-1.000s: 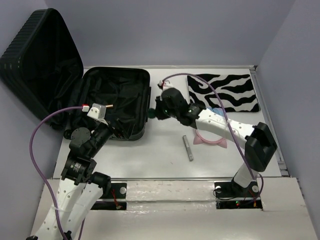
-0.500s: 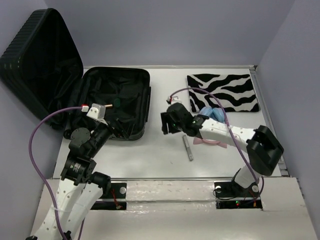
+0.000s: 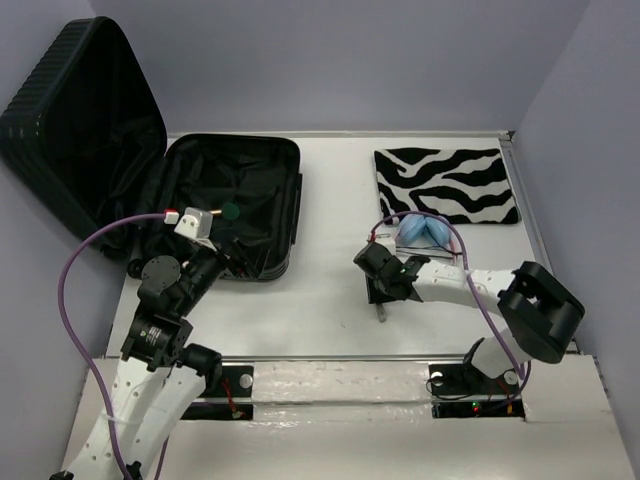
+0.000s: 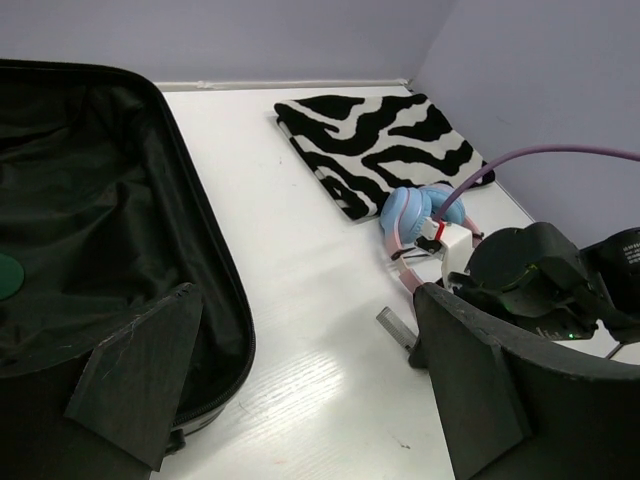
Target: Pack the luggage
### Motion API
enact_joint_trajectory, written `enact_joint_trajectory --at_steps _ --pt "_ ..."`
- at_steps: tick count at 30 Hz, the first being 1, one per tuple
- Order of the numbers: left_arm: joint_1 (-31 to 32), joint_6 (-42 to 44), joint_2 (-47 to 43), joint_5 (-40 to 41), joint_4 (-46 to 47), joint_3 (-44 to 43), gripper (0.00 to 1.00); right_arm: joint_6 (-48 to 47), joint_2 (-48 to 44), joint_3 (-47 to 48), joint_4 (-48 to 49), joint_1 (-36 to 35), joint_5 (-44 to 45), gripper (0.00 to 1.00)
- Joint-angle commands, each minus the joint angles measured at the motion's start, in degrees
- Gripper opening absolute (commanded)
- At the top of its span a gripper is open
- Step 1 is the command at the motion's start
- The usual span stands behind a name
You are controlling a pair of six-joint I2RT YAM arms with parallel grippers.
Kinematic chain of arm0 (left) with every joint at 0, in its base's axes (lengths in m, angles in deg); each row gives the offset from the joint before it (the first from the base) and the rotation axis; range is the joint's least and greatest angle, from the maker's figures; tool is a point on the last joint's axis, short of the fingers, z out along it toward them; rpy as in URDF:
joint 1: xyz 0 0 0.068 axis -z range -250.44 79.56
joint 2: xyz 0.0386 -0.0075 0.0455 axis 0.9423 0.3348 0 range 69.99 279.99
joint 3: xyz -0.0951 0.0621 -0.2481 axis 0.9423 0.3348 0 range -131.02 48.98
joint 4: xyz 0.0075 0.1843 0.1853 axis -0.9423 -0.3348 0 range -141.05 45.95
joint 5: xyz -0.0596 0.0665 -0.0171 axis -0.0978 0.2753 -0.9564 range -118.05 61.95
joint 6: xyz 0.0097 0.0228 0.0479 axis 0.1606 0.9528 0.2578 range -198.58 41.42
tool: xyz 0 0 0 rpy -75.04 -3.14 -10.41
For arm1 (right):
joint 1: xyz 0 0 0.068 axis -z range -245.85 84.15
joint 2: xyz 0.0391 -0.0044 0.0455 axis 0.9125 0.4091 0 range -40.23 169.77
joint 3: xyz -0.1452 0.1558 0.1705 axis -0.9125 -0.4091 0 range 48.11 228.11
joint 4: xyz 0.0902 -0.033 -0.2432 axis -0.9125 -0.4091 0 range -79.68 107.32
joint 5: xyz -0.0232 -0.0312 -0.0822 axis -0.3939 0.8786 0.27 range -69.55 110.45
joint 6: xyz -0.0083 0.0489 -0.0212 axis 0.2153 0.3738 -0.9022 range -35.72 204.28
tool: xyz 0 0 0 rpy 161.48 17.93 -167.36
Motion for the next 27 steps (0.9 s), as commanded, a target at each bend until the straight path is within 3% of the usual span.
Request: enact_joint_trajectory --at_steps 1,3,7,9,13,14,15,17,20,22,25,27 --pt "0.01 0.39 -0.05 -0.46 1.72 -2.51 0.99 0.76 3.41 2.87 1.14 -0.49 1.23 0.21" --pt "0.01 0.3 -0.14 -0.55 1.81 -2.51 0.99 -0.29 2.45 4.72 1.93 -1.8 1.5 0.14" --pt "0.01 0.3 -0.31 -0.46 1.81 -2.51 0.99 -4.77 1.65 13.32 5.52 -2.34 -2.97 0.13" --pt "0.01 0.3 -0.4 -0.2 1.81 -2.51 0.99 -7.57 3.57 22.01 9.39 -2.34 -8.13 0.11" --pt "-0.08 0.3 -0.49 0.33 1.64 -2.51 0.99 -9.09 17.07 43.09 12.57 -2.34 -17.02 0.08" --pt "-0.16 0.3 -0.58 0.33 1.63 -2.51 0.99 -8.91 19.82 47.57 12.57 -2.34 -18.96 0.12" --pt "-0.16 0.39 -0.58 0.59 1.46 -2.51 0.99 -8.74 22.37 55.27 11.7 -2.34 -20.9 0.51" --pt "-0.25 0.48 -0.58 0.94 1.28 -2.51 0.99 -9.6 27.64 61.65 8.04 -2.34 -18.74 1.0" --pt "-0.25 0.39 -0.84 0.77 1.11 -2.51 0.99 -10.66 21.91 52.93 8.34 -0.51 -12.17 0.98" --pt "-0.08 0.48 -1.36 0.59 1.11 -2.6 0.99 -10.49 16.44 38.88 9.23 0.73 -7.84 0.96" --pt "0.45 0.65 -1.9 0.86 1.11 -2.69 0.99 -9.27 5.54 22.38 6.53 4.33 -2.12 0.84" --pt "0.71 0.65 -1.99 0.6 1.02 -2.78 0.99 -7.6 1.14 16.71 3.09 6.52 3.13 0.74"
